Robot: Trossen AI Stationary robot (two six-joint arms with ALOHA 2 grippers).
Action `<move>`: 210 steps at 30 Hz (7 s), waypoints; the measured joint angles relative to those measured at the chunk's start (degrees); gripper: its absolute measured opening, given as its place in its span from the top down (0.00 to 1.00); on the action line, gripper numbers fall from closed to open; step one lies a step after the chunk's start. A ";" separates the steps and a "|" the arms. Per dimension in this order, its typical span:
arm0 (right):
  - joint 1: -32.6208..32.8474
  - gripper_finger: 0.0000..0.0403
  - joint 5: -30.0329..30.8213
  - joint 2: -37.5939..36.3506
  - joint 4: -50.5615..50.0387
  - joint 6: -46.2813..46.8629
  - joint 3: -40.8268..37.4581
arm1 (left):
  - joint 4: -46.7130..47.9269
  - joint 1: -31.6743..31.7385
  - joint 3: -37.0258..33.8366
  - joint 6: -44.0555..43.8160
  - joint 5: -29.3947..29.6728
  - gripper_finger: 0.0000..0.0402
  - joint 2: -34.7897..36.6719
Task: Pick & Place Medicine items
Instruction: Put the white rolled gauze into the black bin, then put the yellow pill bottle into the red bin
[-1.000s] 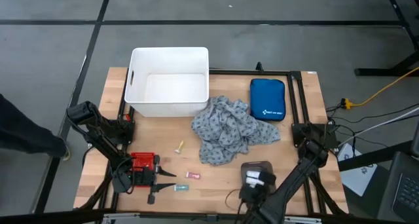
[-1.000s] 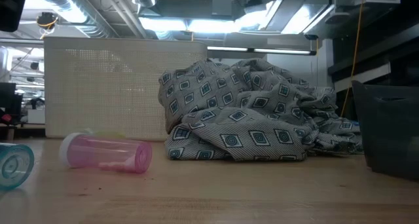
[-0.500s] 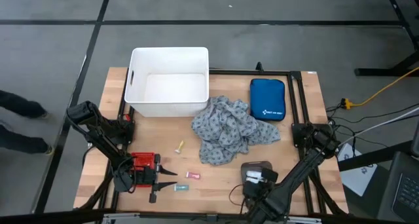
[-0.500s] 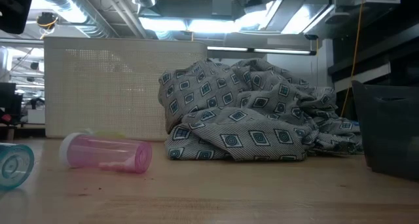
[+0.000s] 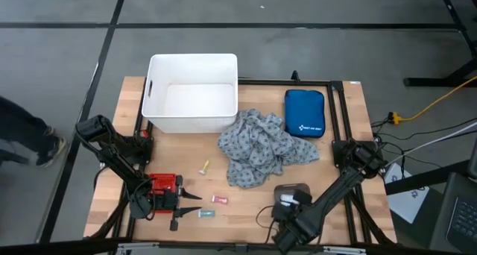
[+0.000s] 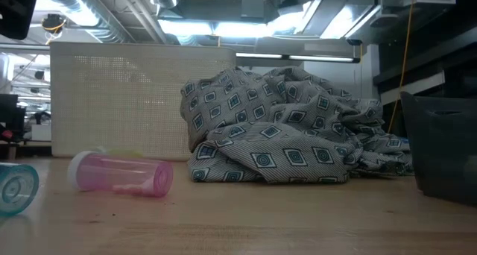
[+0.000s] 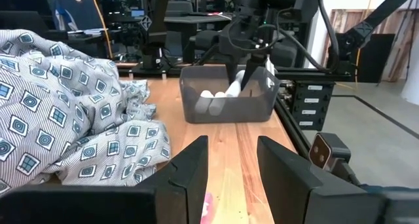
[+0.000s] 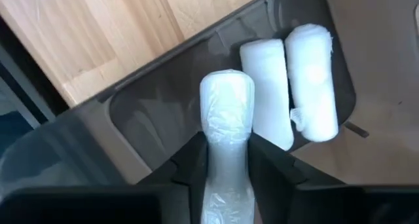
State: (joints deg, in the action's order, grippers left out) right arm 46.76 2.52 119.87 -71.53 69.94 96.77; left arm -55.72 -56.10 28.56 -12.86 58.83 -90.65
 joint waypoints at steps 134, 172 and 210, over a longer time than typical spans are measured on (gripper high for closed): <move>-13.94 0.48 6.03 -3.61 69.57 -69.97 0.09 | 63.30 37.60 -0.02 -36.25 -40.82 0.68 16.94; -14.36 0.48 6.01 -3.58 68.56 -68.90 0.09 | 48.16 39.32 -0.16 -22.90 -47.72 0.84 9.24; -14.38 0.48 6.01 -3.58 67.98 -67.76 0.09 | 26.91 37.07 -0.04 -0.18 -40.48 0.84 19.34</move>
State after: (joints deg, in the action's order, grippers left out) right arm 32.38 8.54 116.29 -3.55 2.17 96.86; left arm -28.81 -19.03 28.51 -13.04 18.35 -71.31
